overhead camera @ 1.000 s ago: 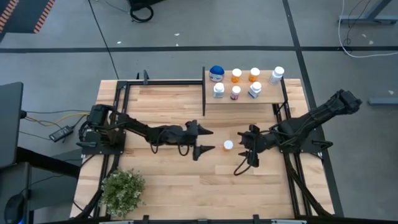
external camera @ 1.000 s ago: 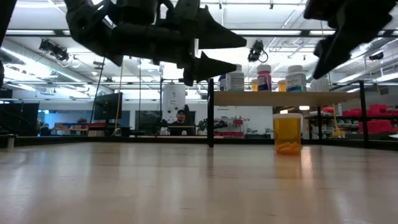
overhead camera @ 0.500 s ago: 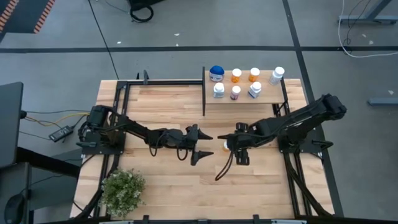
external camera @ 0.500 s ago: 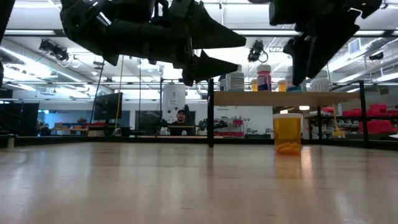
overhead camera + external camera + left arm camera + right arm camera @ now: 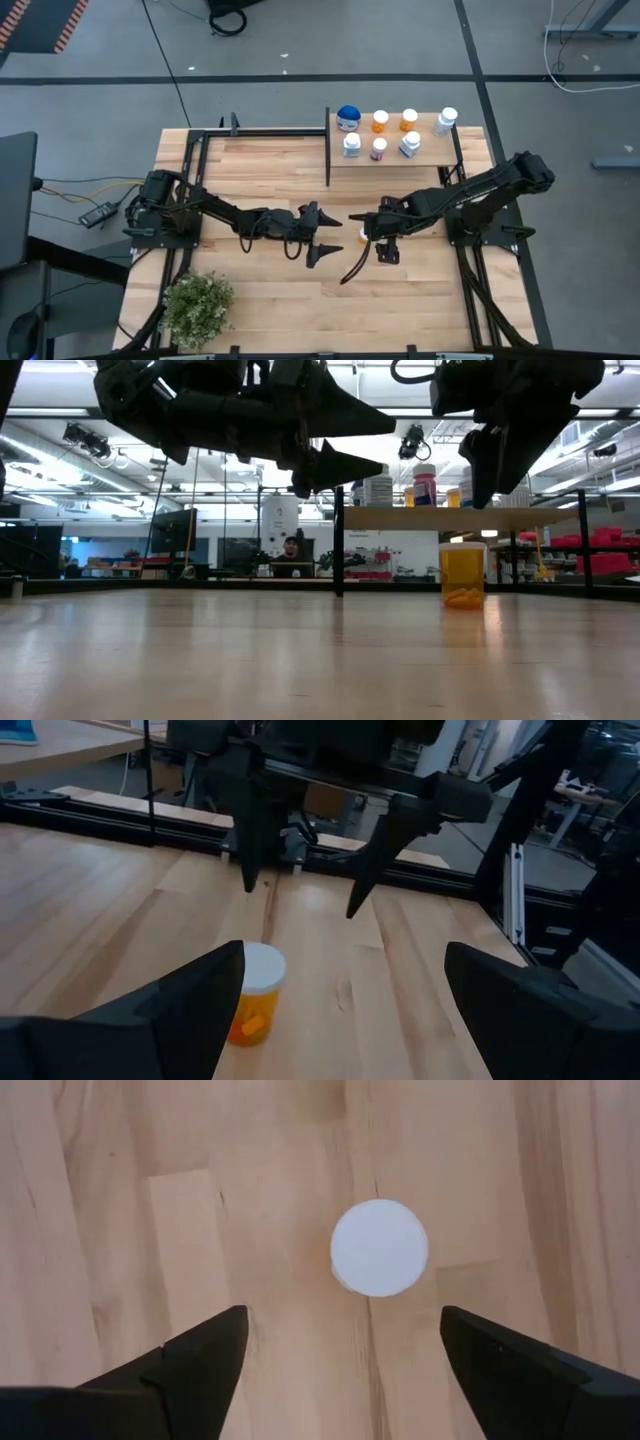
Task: Pick and place medicine bottles onto shelf by color
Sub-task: Put the orange pill bottle on the shelf
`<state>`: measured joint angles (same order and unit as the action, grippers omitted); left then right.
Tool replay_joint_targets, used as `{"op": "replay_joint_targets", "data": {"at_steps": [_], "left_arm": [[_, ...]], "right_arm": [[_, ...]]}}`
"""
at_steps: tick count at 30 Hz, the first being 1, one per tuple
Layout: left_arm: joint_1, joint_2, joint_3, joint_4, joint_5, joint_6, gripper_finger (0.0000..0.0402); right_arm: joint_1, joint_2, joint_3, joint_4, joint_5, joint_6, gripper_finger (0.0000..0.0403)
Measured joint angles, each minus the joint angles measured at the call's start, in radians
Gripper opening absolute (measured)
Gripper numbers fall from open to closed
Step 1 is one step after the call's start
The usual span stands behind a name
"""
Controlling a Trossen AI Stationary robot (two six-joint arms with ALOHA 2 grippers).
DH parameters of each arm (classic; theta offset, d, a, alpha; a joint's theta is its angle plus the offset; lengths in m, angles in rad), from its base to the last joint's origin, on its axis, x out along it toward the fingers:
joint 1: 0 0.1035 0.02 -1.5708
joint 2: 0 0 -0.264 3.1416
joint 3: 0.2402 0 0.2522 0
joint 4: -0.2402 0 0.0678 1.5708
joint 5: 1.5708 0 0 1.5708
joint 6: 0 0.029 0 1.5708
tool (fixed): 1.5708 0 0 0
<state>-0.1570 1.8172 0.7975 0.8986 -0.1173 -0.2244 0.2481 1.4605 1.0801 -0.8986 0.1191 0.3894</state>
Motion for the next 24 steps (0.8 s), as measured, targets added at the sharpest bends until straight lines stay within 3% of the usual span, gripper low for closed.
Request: {"op": "replay_joint_targets", "data": {"at_steps": [24], "left_arm": [[0.000,0.000,0.000,-0.017,0.000,-0.025,0.0350]], "right_arm": [[-0.086,0.007,-0.069,0.147,0.020,-0.056,0.0342]]}}
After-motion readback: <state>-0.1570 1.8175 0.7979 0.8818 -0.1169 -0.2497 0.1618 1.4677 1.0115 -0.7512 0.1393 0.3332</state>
